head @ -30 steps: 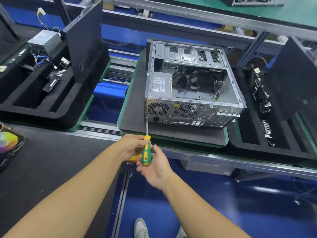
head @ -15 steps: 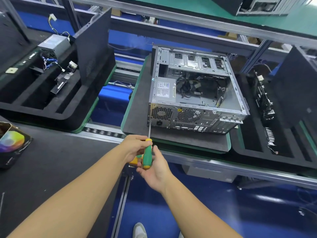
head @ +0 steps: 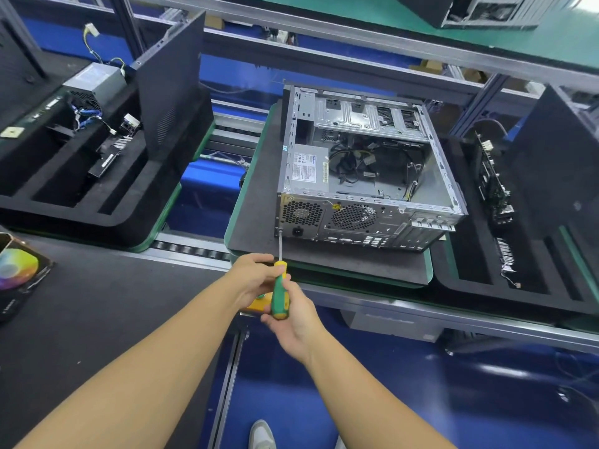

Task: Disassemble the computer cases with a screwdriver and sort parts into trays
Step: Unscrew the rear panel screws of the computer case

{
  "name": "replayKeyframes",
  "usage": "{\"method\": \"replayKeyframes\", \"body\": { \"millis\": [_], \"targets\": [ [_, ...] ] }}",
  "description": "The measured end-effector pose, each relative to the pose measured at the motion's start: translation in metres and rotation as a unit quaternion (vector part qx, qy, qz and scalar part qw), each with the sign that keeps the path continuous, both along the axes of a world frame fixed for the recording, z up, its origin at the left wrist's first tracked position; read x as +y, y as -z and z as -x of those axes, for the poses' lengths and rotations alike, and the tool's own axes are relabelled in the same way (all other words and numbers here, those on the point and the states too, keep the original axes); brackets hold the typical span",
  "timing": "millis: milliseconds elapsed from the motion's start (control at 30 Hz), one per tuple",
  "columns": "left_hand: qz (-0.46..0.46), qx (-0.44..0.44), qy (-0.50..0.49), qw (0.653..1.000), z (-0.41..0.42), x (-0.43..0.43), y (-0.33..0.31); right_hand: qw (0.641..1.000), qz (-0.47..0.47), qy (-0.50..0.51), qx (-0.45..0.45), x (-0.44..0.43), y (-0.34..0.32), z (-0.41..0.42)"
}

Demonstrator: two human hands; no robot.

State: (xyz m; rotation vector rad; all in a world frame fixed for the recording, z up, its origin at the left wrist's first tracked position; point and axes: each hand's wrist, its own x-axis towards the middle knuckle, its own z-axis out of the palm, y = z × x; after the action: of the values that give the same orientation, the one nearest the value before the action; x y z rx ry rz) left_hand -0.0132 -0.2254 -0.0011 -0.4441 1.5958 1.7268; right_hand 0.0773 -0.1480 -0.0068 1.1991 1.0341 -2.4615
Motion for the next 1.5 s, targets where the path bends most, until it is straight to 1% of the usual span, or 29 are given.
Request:
{"method": "replayKeyframes", "body": {
  "millis": [67, 100, 133, 233, 267, 300, 367, 433, 500, 567, 667, 767, 833, 900, 967, 1033, 1067, 1167, 1233, 1367, 1500],
  "targets": [
    [-0.019, -0.012, 0.002, 1.000, 0.000, -0.002, 0.002, 0.999, 0.040, -0.017, 0.003, 0.004, 0.000, -0.004],
    [-0.019, -0.013, 0.015, 1.000, 0.000, -0.002, 0.003, 0.999, 0.039, -0.020, 0.002, 0.004, 0.002, -0.005],
    [-0.012, -0.013, 0.034, 0.999, 0.000, -0.001, 0.004, 0.999, 0.029, -0.020, -0.001, 0.003, 0.002, -0.005],
    [0.033, -0.013, 0.104, 0.994, -0.001, 0.002, 0.000, 0.999, -0.042, -0.022, 0.005, -0.002, 0.005, -0.004],
    [0.040, -0.011, 0.108, 0.993, -0.002, 0.003, -0.001, 0.998, -0.063, -0.027, 0.006, -0.003, 0.005, -0.004],
    [0.043, -0.006, 0.097, 0.994, -0.002, 0.004, -0.002, 0.996, -0.079, -0.031, 0.003, -0.003, 0.005, -0.003],
    [0.046, 0.002, 0.067, 0.997, -0.001, 0.005, -0.001, 0.996, -0.082, -0.032, 0.002, -0.005, 0.003, -0.002],
    [0.037, -0.003, 0.045, 0.998, 0.001, 0.003, 0.001, 0.998, -0.056, -0.026, 0.000, -0.004, 0.000, -0.001],
    [0.020, -0.011, 0.026, 0.999, 0.002, 0.001, 0.004, 0.999, -0.008, -0.029, -0.011, -0.001, -0.003, 0.000],
    [0.007, -0.015, 0.033, 0.999, 0.001, -0.002, 0.006, 0.999, 0.024, -0.034, -0.017, 0.003, -0.003, -0.001],
    [-0.005, -0.019, 0.066, 0.998, 0.001, -0.001, 0.005, 0.999, -0.010, -0.018, -0.030, 0.005, 0.000, -0.001],
    [0.024, -0.011, 0.104, 0.994, 0.000, 0.002, 0.001, 0.998, -0.062, -0.014, -0.019, 0.001, 0.005, -0.002],
    [0.038, 0.012, 0.098, 0.994, -0.001, 0.003, 0.001, 0.997, -0.073, 0.000, -0.015, 0.000, 0.005, -0.001],
    [0.043, 0.023, 0.069, 0.996, 0.000, 0.002, 0.005, 0.997, -0.070, 0.006, -0.012, 0.001, 0.004, 0.001],
    [0.023, 0.014, 0.043, 0.999, 0.002, 0.000, 0.008, 0.999, -0.041, 0.003, -0.014, 0.003, 0.001, 0.001],
    [-0.001, 0.003, 0.041, 0.999, 0.004, -0.004, 0.011, 1.000, 0.004, -0.006, -0.015, 0.006, 0.001, 0.000],
    [-0.009, -0.002, 0.048, 0.999, 0.005, -0.005, 0.012, 1.000, 0.011, -0.009, -0.016, 0.007, 0.002, 0.000],
    [0.013, -0.004, 0.093, 0.996, 0.007, -0.004, 0.009, 1.000, -0.013, -0.008, -0.014, 0.006, 0.003, 0.001],
    [0.029, 0.004, 0.103, 0.994, 0.006, 0.000, 0.007, 0.999, -0.033, -0.010, 0.001, 0.002, 0.004, 0.000],
    [0.030, 0.021, 0.040, 0.999, 0.006, 0.003, 0.013, 0.999, -0.037, 0.018, 0.020, -0.003, 0.004, 0.000],
    [-0.025, 0.015, 0.012, 0.999, 0.004, 0.002, 0.015, 1.000, 0.023, 0.011, -0.001, 0.002, -0.001, 0.002]
  ]
}}
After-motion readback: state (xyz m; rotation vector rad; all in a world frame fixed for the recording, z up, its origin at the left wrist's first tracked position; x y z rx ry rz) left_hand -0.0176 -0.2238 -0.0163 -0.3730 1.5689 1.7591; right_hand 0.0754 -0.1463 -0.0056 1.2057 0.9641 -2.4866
